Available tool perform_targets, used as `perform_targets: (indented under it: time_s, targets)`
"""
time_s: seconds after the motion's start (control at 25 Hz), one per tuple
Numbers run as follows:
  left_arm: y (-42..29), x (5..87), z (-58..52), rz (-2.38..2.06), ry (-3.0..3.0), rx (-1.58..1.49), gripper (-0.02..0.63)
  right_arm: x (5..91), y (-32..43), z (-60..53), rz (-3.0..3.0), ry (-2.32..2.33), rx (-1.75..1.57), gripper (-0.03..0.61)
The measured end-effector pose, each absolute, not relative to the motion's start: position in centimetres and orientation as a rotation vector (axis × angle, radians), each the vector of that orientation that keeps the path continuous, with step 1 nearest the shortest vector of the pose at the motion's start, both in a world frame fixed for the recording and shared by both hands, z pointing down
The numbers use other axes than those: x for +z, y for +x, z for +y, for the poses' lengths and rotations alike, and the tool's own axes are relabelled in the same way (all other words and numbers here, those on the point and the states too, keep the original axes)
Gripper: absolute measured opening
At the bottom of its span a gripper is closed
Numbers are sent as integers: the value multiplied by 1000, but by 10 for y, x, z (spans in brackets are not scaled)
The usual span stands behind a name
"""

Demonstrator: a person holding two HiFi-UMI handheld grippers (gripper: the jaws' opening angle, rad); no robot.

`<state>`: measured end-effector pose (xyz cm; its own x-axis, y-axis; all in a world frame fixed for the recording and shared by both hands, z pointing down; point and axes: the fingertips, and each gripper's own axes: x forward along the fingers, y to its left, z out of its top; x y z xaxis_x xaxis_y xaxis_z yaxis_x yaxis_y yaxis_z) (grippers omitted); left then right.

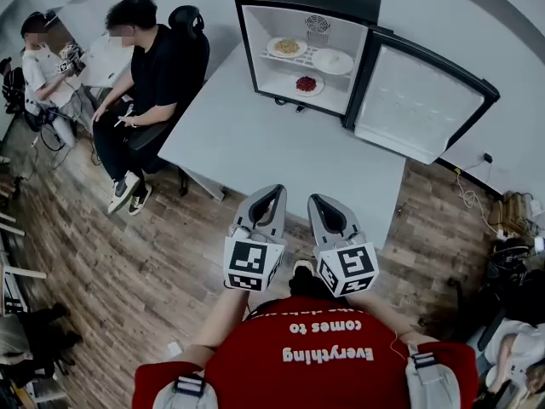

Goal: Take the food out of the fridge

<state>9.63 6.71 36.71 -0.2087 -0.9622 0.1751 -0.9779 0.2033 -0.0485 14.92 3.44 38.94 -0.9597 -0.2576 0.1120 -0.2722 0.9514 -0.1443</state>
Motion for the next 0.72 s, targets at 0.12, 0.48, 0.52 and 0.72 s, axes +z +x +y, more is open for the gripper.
perform_targets:
  time_s: [0.12, 0.48, 0.52, 0.72]
  targets:
    - [72, 370, 45, -2346, 1906, 244, -2, 390, 124, 12, -3027, 384, 317, 12]
    - [14, 388, -8, -2255, 1949, 264, -2, 397, 70, -41, -3012, 480, 375, 14]
    - [7, 389, -15, -2239, 1968, 265, -2, 399, 64, -47, -3003, 509, 374, 14]
    - [-26, 386, -53, -2130, 2100, 277, -2, 405, 34, -74, -2946, 673, 388, 14]
